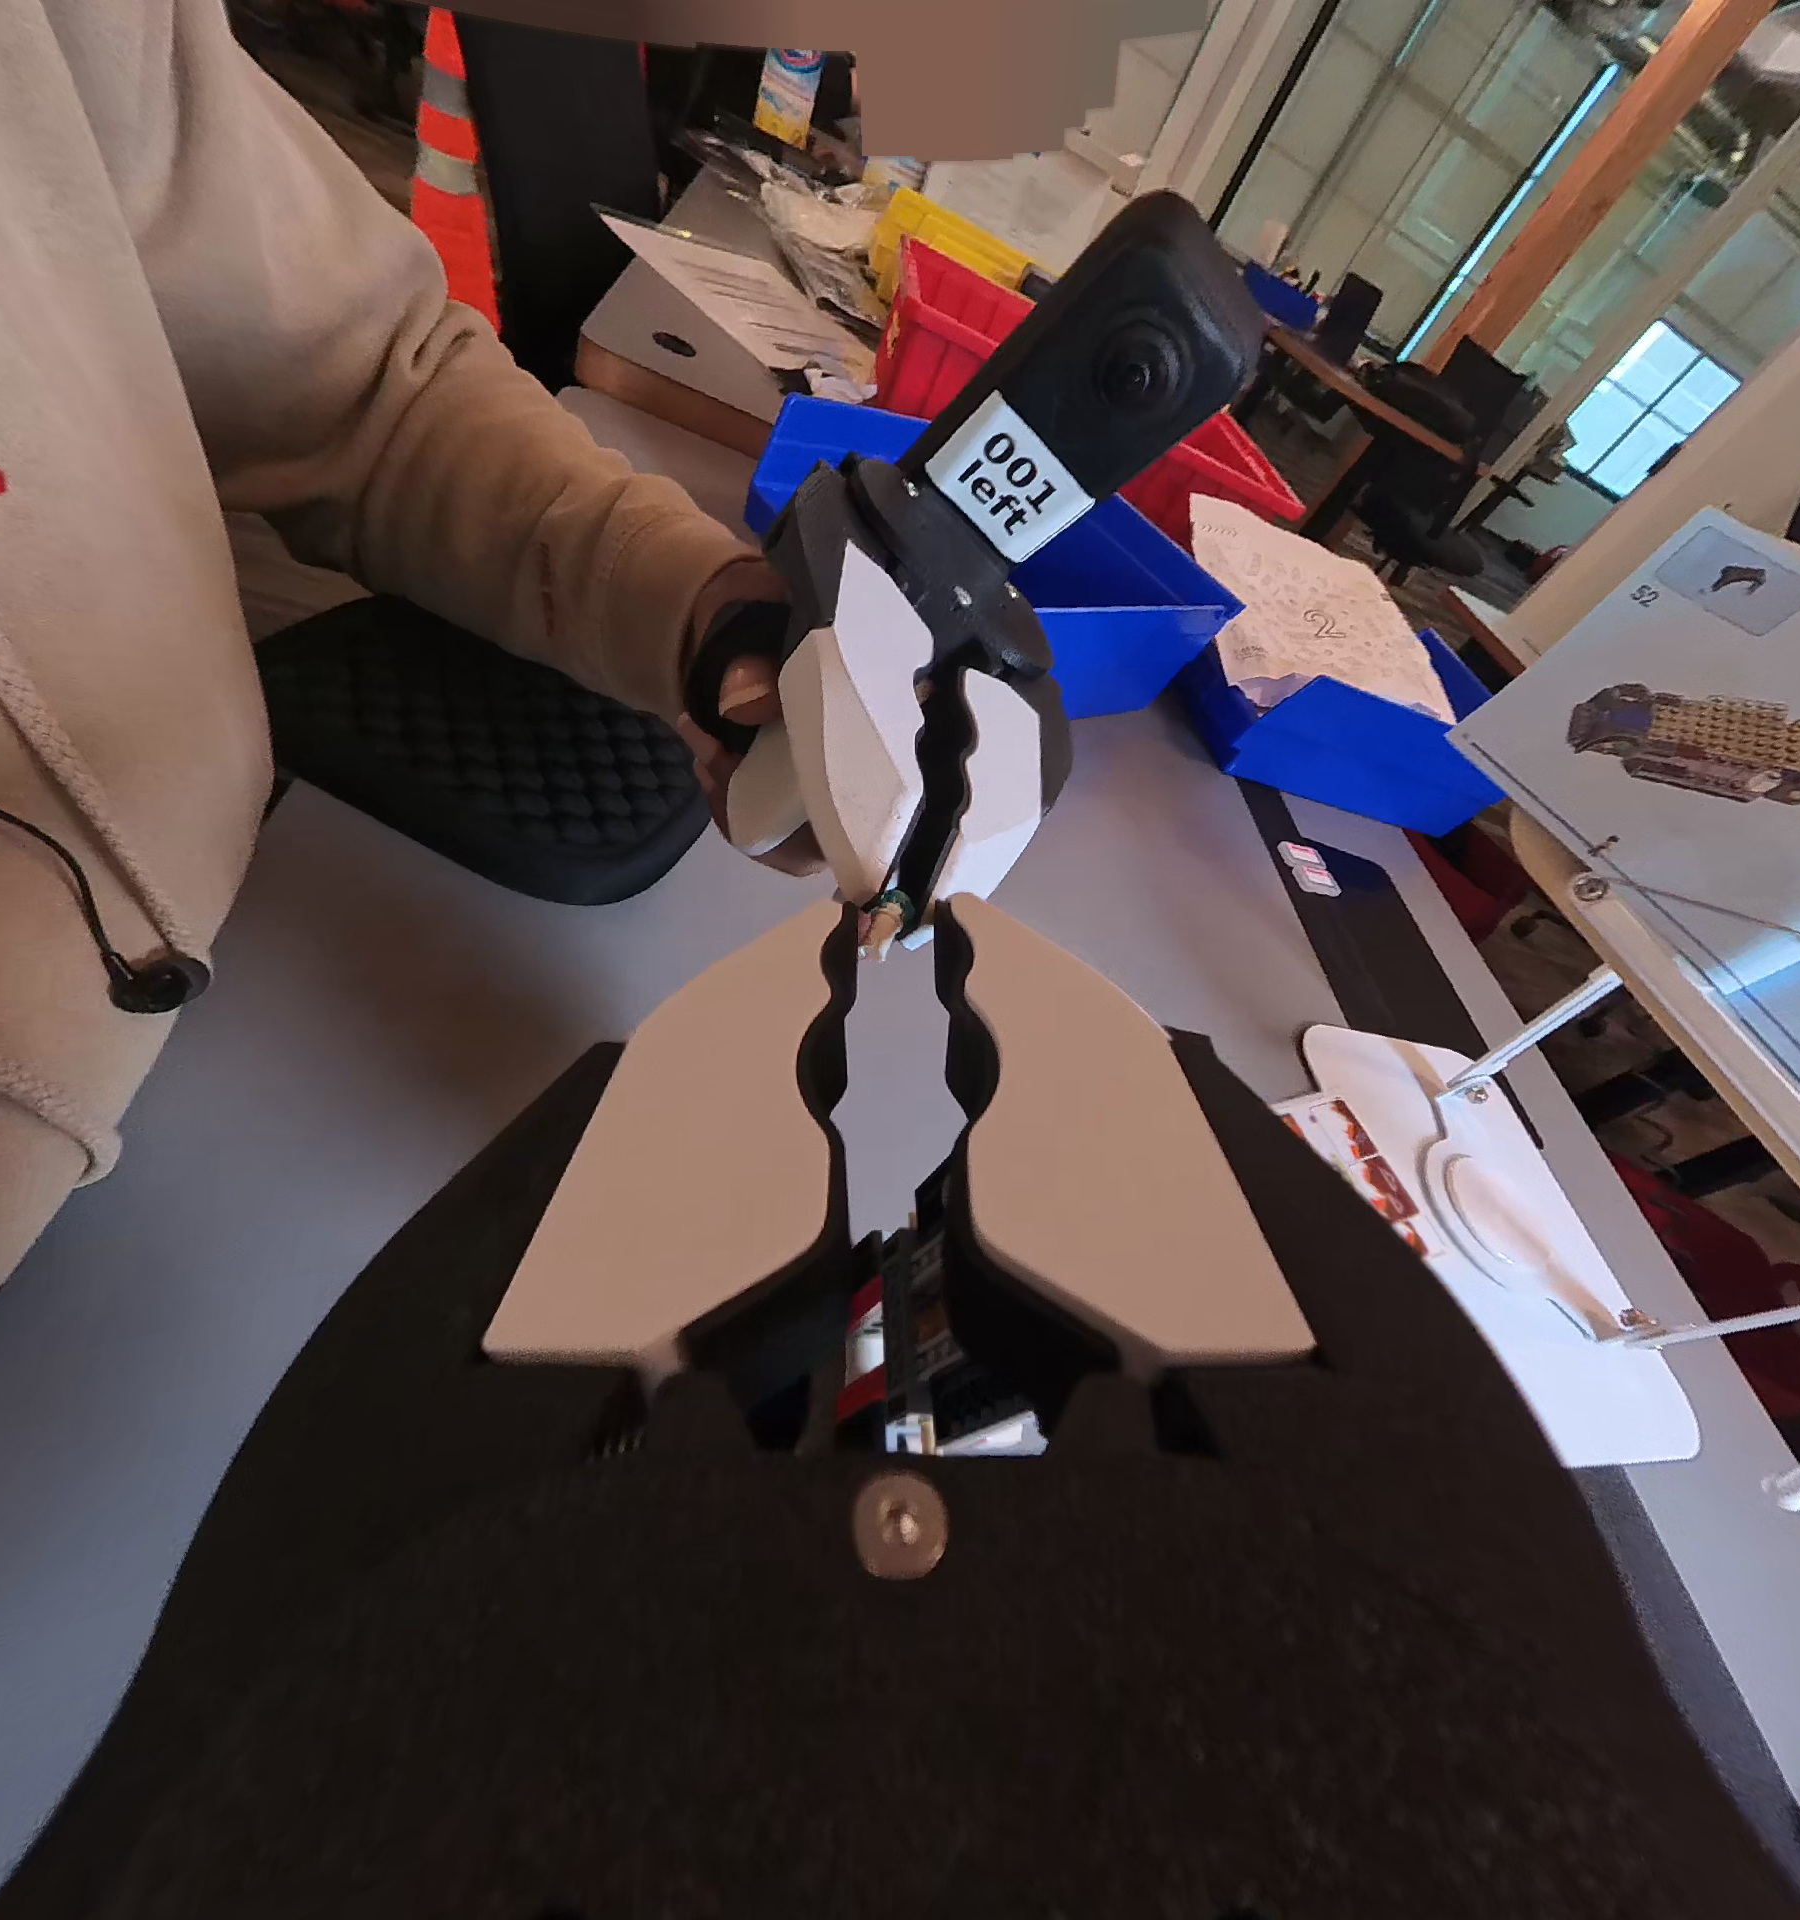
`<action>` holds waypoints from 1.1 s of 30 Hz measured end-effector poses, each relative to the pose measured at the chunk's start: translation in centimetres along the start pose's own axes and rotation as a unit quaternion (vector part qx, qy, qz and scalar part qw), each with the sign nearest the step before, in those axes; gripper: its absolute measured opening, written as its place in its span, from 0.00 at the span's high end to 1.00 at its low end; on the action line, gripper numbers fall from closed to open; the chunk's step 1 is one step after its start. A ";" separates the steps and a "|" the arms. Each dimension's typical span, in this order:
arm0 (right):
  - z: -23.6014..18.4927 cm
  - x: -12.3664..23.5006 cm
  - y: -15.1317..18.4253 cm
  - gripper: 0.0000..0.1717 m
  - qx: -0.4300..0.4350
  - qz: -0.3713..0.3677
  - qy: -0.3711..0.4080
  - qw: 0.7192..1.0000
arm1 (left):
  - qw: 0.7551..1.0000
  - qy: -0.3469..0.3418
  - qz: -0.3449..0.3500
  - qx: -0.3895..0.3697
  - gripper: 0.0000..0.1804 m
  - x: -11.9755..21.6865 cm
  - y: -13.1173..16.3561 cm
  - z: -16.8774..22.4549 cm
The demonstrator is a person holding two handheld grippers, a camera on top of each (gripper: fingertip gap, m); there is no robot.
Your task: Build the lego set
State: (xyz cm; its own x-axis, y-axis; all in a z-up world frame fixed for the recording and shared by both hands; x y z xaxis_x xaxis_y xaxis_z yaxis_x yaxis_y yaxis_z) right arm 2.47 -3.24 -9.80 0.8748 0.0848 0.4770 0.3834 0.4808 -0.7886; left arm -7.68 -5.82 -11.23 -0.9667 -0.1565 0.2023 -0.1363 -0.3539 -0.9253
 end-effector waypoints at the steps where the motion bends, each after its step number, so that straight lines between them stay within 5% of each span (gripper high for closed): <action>1: -0.1 0.0 0.1 0.92 0.003 -0.006 -0.008 1.000 | 1.000 -0.001 -0.008 -0.005 0.96 0.0 0.1 0.0; 21: -1.4 -0.5 1.2 0.97 -0.021 -0.027 -0.082 0.996 | 0.996 -0.005 -0.078 -0.038 0.96 -0.7 2.0 0.5; 33: -1.4 -0.5 0.9 0.95 -0.045 -0.007 -0.061 0.997 | 0.999 0.017 -0.037 -0.013 0.96 -0.4 2.0 0.4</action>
State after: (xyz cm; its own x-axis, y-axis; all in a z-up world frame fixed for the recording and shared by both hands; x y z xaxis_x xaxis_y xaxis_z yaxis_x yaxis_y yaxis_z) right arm 2.77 -4.06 -11.27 0.8287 0.1875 0.5273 0.4250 0.4021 -0.8110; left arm -7.49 -6.81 -13.04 -0.9605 -0.1002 0.2595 -0.2123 -0.3385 -0.9167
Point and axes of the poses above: each gripper's, where its closed fingertips meet, x back along the fingers, y out of its underside, z = x × y across the jaws, the point moved 6 cm from there along x, back along the fingers, and after that the axes turned 14 degrees about -z, right-handed, at the moved point
